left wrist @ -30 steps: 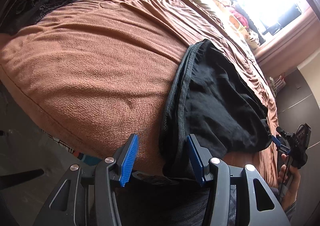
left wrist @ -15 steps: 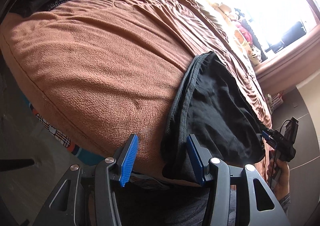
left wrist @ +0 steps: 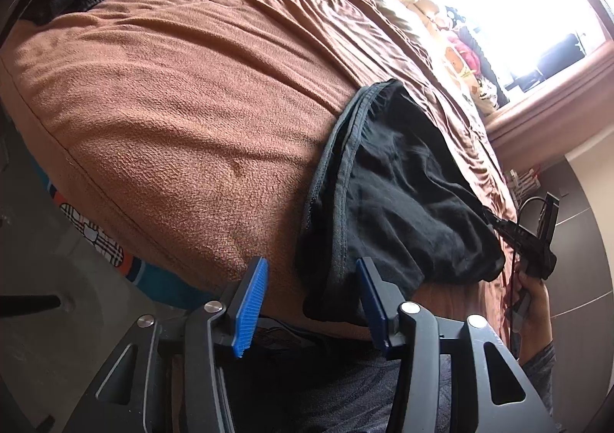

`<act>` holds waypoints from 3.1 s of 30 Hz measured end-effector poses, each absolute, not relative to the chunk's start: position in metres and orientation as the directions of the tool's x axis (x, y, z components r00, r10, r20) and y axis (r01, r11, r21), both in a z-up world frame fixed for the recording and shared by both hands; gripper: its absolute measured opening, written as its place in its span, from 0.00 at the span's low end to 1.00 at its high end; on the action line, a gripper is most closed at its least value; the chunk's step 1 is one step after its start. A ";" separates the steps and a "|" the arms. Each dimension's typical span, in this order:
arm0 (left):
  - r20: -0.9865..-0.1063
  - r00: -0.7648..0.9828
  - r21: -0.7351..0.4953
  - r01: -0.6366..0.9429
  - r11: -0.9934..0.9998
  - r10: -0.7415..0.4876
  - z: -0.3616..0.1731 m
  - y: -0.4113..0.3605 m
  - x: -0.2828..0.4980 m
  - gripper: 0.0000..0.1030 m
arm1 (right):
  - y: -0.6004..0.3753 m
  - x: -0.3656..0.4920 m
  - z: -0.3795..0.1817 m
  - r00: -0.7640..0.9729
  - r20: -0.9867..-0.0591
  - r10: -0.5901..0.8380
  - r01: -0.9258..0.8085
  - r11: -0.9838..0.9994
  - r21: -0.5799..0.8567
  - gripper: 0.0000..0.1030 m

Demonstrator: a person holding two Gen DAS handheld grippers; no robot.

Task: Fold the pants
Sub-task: 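Open the right tool and release the waistband while the left tool smooths the leg edge, then grasp the black shorts' leg edge with the left tool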

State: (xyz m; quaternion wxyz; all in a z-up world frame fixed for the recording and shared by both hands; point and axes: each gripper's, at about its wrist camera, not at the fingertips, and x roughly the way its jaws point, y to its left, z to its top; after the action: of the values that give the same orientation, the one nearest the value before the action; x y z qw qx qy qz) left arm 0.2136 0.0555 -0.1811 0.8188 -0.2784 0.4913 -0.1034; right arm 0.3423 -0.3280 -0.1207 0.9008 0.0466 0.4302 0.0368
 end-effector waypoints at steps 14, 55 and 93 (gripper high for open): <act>-0.750 0.540 -0.514 -0.112 0.850 -0.382 -0.167 0.060 0.237 0.08 | -0.335 0.335 -0.121 0.635 -0.768 0.083 0.010 0.993 0.115 0.10; -0.603 0.565 -0.697 -0.030 0.716 -0.563 -0.196 0.058 0.245 0.63 | -0.338 0.209 -0.099 0.725 -0.638 0.260 -0.009 0.929 0.369 0.47; -0.542 0.635 -0.736 -0.042 0.676 -0.551 -0.155 0.059 0.237 0.08 | -0.200 0.254 -0.130 0.514 -0.806 0.293 -0.219 0.954 0.207 0.16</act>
State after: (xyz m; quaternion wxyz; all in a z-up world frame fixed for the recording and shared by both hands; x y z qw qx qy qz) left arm 0.2373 0.0589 -0.1554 0.8242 -0.3720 0.3982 -0.1544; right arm 0.2536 -0.1996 -0.1300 0.8692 0.0395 0.4704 0.1471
